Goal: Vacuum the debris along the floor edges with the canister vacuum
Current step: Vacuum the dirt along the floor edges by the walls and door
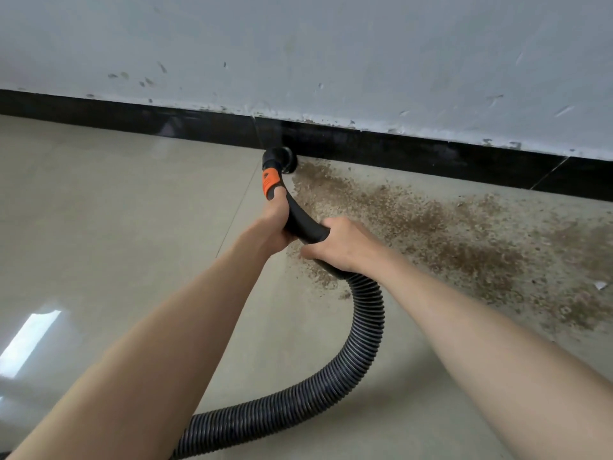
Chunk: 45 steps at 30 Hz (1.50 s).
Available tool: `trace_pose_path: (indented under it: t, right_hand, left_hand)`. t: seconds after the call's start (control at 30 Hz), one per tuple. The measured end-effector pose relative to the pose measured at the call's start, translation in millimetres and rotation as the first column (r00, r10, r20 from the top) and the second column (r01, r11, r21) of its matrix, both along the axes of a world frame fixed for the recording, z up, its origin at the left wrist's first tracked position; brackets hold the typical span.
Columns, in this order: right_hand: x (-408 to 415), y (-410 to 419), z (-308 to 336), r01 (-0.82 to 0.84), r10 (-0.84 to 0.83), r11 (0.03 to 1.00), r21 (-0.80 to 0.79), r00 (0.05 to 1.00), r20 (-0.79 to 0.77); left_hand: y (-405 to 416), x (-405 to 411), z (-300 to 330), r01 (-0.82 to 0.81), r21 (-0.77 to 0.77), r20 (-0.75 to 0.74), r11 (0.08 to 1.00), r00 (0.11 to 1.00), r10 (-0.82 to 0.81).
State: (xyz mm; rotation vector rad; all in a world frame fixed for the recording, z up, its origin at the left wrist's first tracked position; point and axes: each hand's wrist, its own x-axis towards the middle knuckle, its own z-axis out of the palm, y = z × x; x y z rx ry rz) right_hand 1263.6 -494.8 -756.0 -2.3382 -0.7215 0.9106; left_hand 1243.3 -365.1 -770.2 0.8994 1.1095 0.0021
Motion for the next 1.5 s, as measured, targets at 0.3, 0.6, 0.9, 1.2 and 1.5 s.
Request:
trace_pose_path:
  t: [0.3, 0.6, 0.9, 1.2, 1.5]
  right_hand:
    - [3, -15, -10, 0.049, -0.049, 0.998, 0.029, 0.999, -0.004]
    - [3, -68, -1, 0.117, -0.116, 0.992, 0.046, 0.992, -0.041]
    - [3, -111, -2, 0.171, -0.171, 0.985, 0.003, 0.985, -0.021]
    - [0, -143, 3, 0.227, -0.227, 0.974, -0.025, 0.974, 0.011]
    - [-6, -168, 6, 0.262, -0.256, 0.963, -0.068, 0.963, 0.09]
  left_hand:
    - [-17, 13, -1, 0.032, 0.089, -0.068, 0.996, 0.997, -0.026]
    - [-67, 21, 6, 0.145, 0.14, -0.073, 0.979, 0.988, -0.136]
    - [-109, 30, -1, 0.201, 0.123, -0.073, 0.972, 0.978, -0.193]
    - [-139, 38, -9, 0.235, 0.117, -0.057, 0.965, 0.972, -0.23]
    - [-168, 45, -17, 0.243, 0.117, -0.042, 0.963, 0.97, -0.24]
